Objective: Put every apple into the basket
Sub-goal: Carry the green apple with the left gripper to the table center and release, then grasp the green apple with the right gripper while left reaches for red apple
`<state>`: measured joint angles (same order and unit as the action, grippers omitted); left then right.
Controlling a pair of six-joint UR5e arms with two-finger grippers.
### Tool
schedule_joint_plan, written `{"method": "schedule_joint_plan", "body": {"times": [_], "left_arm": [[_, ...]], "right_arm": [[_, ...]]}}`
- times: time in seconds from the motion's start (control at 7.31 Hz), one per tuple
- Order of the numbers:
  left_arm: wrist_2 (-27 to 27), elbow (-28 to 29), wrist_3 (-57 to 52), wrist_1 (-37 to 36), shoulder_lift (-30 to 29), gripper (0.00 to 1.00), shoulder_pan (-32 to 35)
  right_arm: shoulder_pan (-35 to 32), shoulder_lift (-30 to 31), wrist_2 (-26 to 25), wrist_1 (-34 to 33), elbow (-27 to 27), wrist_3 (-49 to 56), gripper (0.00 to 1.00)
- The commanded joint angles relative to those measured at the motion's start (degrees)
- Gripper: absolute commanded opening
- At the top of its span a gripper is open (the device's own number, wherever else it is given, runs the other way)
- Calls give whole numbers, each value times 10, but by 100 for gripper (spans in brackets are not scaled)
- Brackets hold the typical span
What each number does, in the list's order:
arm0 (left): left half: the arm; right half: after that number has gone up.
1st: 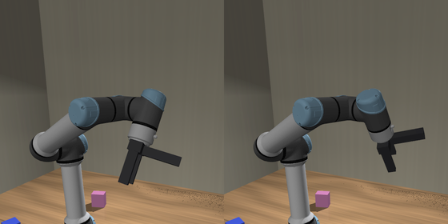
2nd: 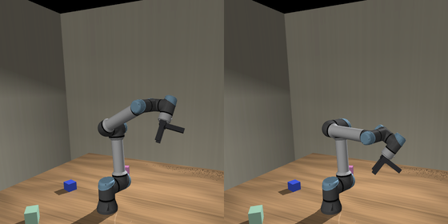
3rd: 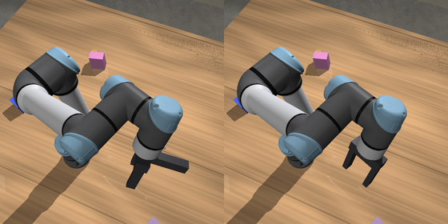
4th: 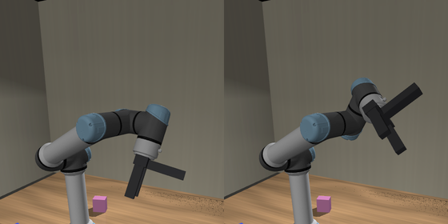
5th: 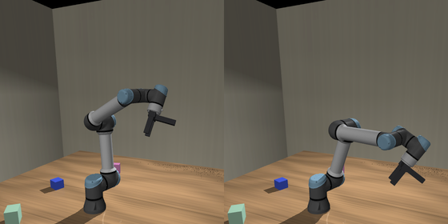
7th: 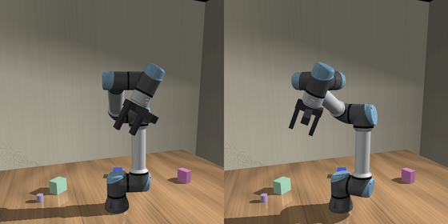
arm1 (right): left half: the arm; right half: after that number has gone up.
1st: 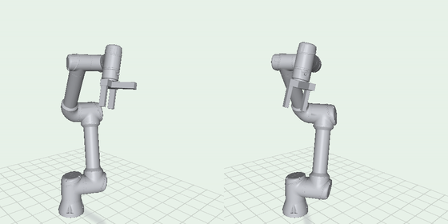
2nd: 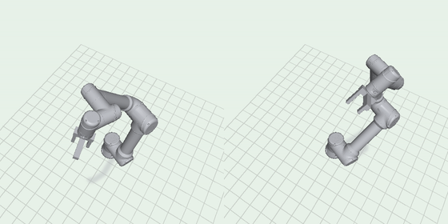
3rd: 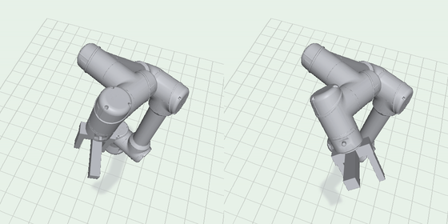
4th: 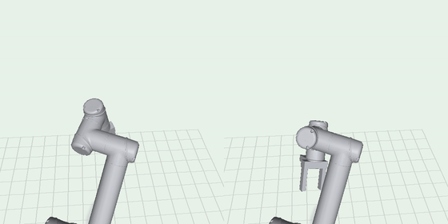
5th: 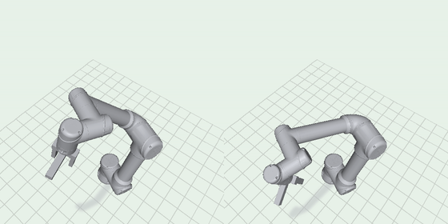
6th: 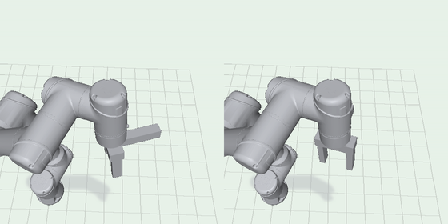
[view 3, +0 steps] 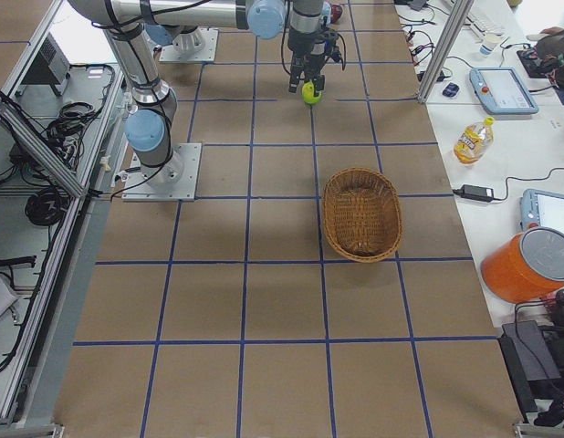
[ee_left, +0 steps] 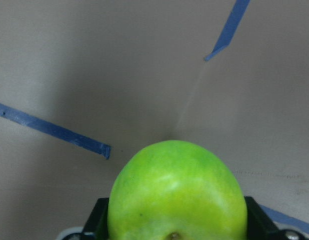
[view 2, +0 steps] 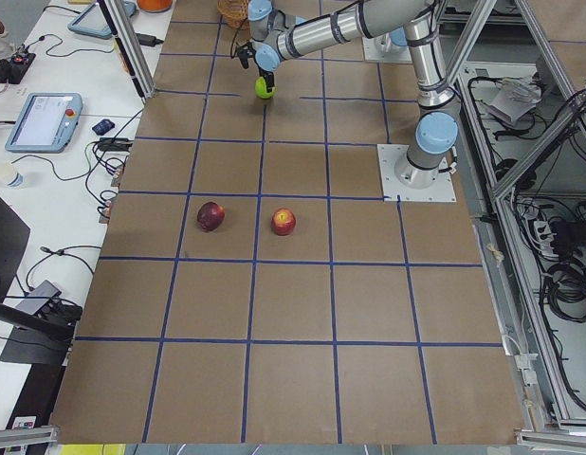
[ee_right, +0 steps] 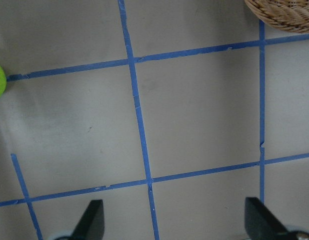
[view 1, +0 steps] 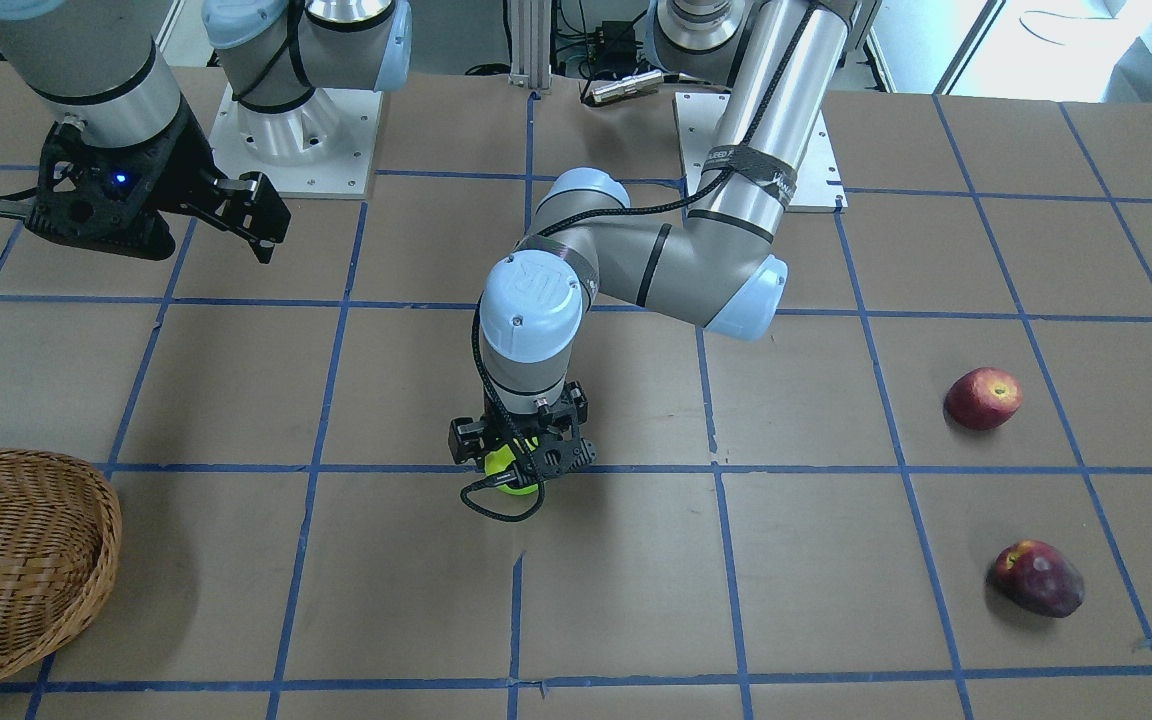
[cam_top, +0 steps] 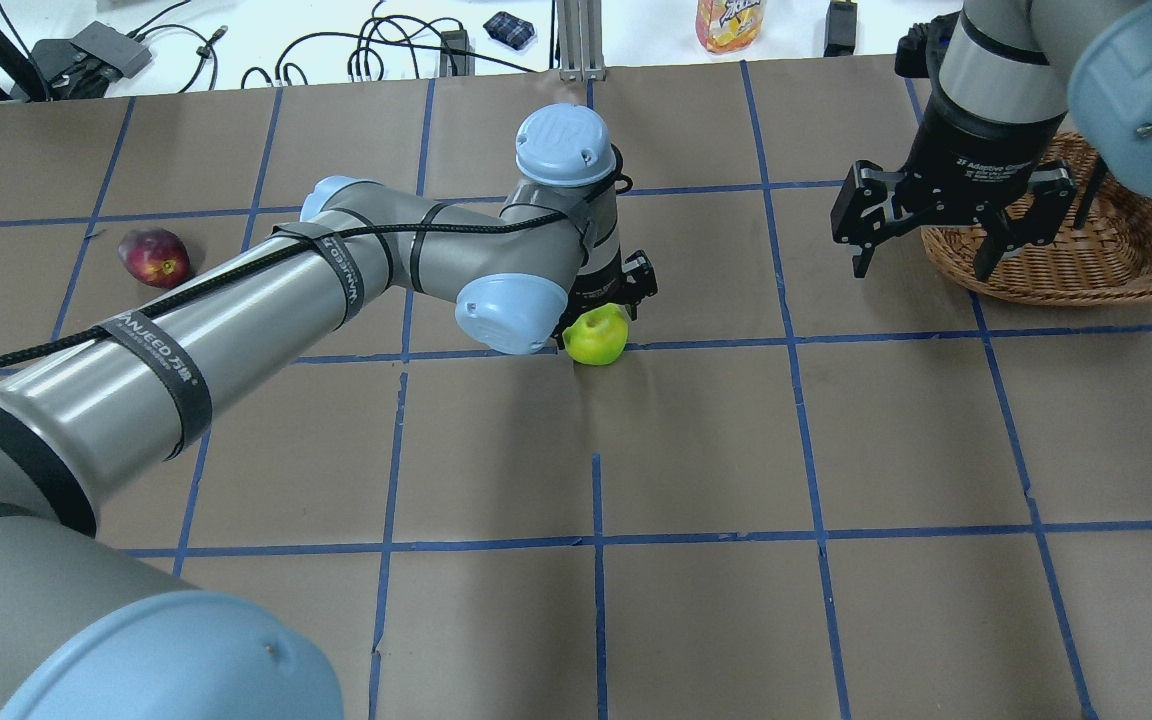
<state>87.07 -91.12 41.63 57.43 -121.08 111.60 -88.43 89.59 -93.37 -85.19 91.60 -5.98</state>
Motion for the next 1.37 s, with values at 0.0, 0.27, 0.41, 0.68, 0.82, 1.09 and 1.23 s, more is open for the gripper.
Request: {"method": "schedule_joint_plan", "body": {"times": [0.0,0.27,0.41,0.68,0.82,1.09,1.23], "left_arm": [[-5,10,-87,36,26,100,-36],[6,13,-238,154,77,100,-104],[6,11,-333,182,101,100,-168],[23,-1,-467,207,137,100,-253],[61,-1,-530,235,147,100,-284],[111,-38,-683,245,164,100,-370],[128,-62,-714,239,173,100,-412]], "right_arm": [[-1,-21,0,-15,4,-8,100],[-4,-49,7,-93,17,-9,100],[-21,-75,7,-136,17,-10,100],[-102,-141,7,-216,8,-126,100],[-135,-157,10,-217,0,-156,100],[-165,-179,82,-228,-6,-219,100],[-176,-197,91,-248,-6,-218,100]]}}
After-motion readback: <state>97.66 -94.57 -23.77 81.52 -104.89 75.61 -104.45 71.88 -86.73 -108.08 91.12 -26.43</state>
